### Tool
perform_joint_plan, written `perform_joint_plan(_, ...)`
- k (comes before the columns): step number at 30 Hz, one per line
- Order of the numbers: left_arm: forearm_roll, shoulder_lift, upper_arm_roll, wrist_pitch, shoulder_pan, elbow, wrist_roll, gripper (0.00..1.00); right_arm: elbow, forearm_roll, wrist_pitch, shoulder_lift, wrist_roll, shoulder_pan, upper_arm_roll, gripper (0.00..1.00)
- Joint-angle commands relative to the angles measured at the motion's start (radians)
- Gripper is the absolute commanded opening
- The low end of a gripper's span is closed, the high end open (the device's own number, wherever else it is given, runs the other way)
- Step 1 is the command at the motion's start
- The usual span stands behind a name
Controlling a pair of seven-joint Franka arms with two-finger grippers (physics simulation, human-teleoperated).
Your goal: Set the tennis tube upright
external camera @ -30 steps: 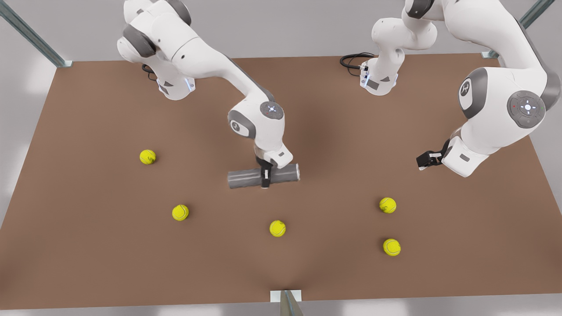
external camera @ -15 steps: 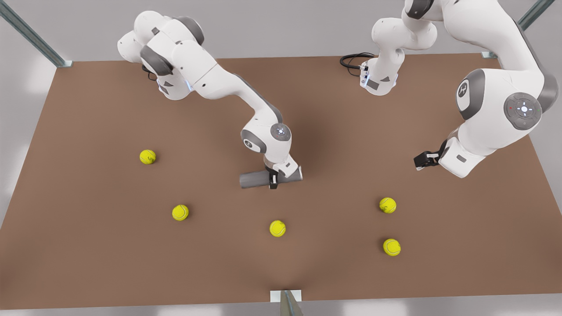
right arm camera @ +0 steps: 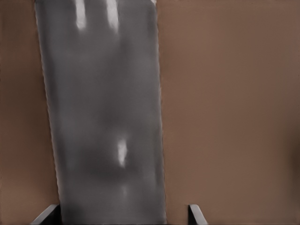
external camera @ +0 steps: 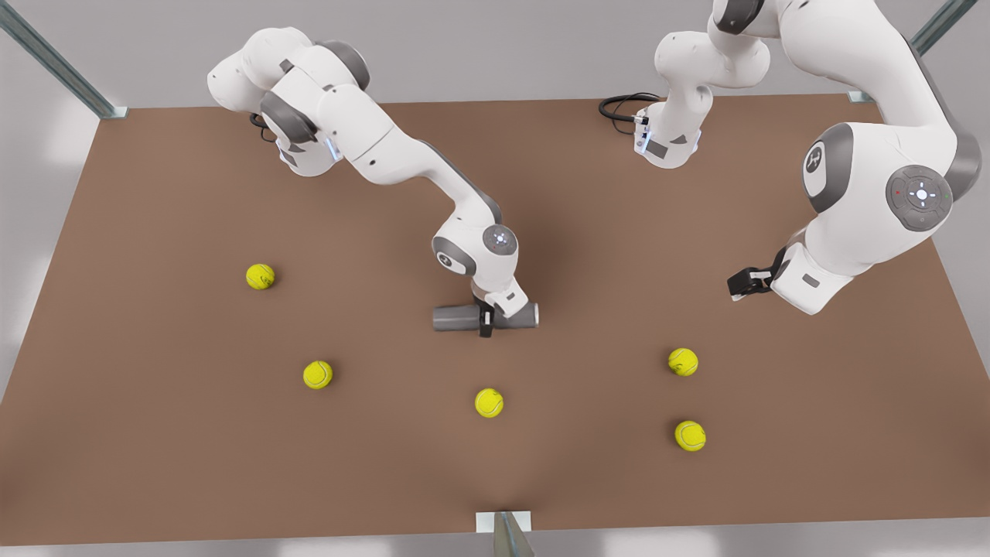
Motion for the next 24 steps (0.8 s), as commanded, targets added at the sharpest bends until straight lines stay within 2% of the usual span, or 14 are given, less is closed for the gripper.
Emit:
perform_joint_plan(1,0.001,-0.001,0.0,-0.001,0.0,0.0,0.002,1.0,0.001,0.002,0.009,-0.011,0.086,0.0,0.0,1.0)
perform_joint_plan(4,-0.036,0.017,-0.001,0.001,0.0,0.004,0.0,1.0,-0.009,0.007,-0.014,-0.096,0.088,0.0,0.008,1.0)
perform_joint_plan(6,-0.189,0.025,-0.001,0.007,0.003,0.004,0.005,1.0,-0.008,0.012,-0.119,-0.172,0.091,-0.001,0.046,1.0)
perform_joint_plan(8,-0.285,0.042,-0.001,0.01,0.005,0.004,0.02,1.0,-0.002,0.177,-0.386,-0.345,0.095,-0.01,0.06,1.0)
perform_joint_plan(10,-0.409,0.065,0.005,0.056,0.008,-0.001,0.042,1.0,0.006,0.332,-0.758,-0.536,0.183,-0.13,0.035,1.0)
perform_joint_plan(11,-0.446,0.091,0.006,0.073,0.009,-0.004,0.187,1.0,0.056,0.351,-0.874,-0.568,0.183,-0.151,-0.082,1.0)
perform_joint_plan(12,-0.479,0.115,0.008,0.079,0.012,-0.006,0.214,1.0,0.108,0.364,-0.942,-0.564,0.184,-0.187,-0.144,1.0)
perform_joint_plan(15,-0.713,0.223,0.008,0.148,0.017,-0.09,0.516,1.0,0.205,0.364,-1.005,-0.553,0.183,-0.239,-0.474,1.0)
perform_joint_plan(16,-0.742,0.253,0.008,0.13,0.017,-0.092,0.612,1.0,0.202,0.369,-1.005,-0.551,0.183,-0.247,-0.544,1.0)
perform_joint_plan(18,-0.826,0.244,0.008,0.148,0.008,-0.167,0.62,1.0,0.202,0.375,-1.042,-0.596,0.183,-0.335,-0.548,1.0)
perform_joint_plan(19,-0.845,0.206,0.002,0.203,0.003,-0.242,0.626,1.0,0.201,0.377,-1.066,-0.625,0.184,-0.351,-0.546,1.0)
perform_joint_plan(20,-0.903,0.137,-0.003,0.311,-0.005,-0.386,0.695,1.0,0.199,0.375,-1.109,-0.648,0.186,-0.357,-0.545,1.0)
perform_joint_plan(23,-1.107,0.12,-0.004,0.493,-0.083,-0.565,0.898,1.0,0.188,0.403,-1.118,-0.682,0.264,-0.398,-0.532,1.0)
perform_joint_plan(24,-1.182,0.122,-0.004,0.541,-0.107,-0.605,0.956,1.0,0.188,0.401,-1.12,-0.651,0.324,-0.398,-0.523,1.0)
